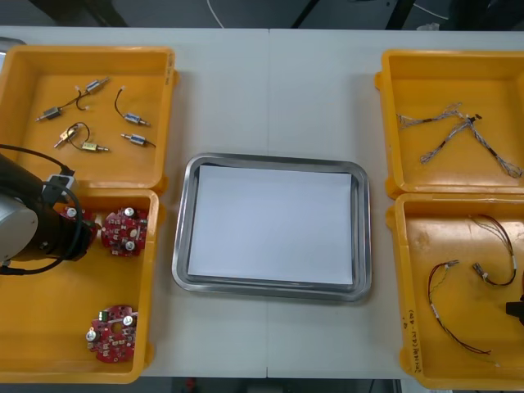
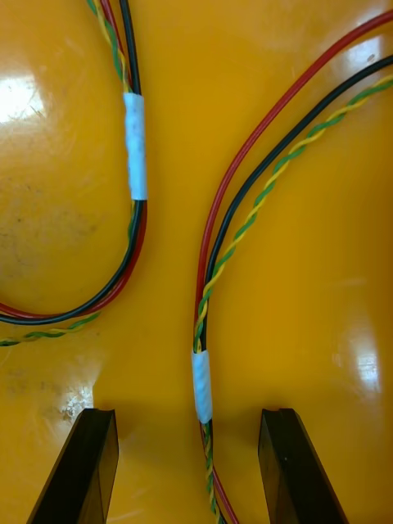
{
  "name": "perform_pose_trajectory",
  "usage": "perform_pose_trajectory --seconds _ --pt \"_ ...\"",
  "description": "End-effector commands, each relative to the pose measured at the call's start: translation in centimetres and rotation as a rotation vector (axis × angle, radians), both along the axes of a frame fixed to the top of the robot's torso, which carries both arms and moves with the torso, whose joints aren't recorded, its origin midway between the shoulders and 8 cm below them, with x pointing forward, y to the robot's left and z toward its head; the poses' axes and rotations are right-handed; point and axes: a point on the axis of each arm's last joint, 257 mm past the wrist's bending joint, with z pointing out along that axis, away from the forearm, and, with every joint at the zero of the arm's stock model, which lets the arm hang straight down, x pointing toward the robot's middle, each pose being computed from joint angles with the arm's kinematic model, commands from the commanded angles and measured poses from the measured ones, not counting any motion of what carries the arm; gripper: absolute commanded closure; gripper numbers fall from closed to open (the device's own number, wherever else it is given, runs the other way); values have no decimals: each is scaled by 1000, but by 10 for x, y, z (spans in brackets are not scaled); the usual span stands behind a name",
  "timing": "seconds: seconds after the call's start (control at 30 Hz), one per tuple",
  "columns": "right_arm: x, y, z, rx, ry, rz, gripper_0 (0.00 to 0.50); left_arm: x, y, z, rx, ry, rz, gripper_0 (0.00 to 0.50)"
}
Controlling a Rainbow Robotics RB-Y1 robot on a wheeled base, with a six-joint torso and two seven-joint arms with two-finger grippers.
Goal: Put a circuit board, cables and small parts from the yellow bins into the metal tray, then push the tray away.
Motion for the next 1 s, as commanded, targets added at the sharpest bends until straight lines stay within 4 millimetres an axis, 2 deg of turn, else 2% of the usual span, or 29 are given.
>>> perform_pose_trajectory --seconds 0.03,0.4,0.43,0.47,0.5,0.53,0.83,1.0 --pt "-7 -5 -6 -45 19 57 0 -16 -5 12 -7 24 1 500" --pt "-10 -6 -9 -48 26 62 0 -33 -17 68 -25 4 -21 500" --pt "-11 -5 -9 -47 27 63 111 -34 -17 72 -19 1 -26 500" --pt "-11 -5 -9 -45 27 63 282 -36 -18 76 -15 -2 -29 500" --pt "-11 -5 -9 -44 27 63 429 -37 -19 79 -9 -4 -33 500" --pt "-12 -5 -10 -43 29 63 500 -39 -20 85 1 -8 -41 500" --pt "-11 -3 -8 -35 24 68 500 -49 -55 121 19 -38 -144 499" --pt "-5 -3 8 -14 -1 69 500 -44 -77 136 -16 -66 -197 500"
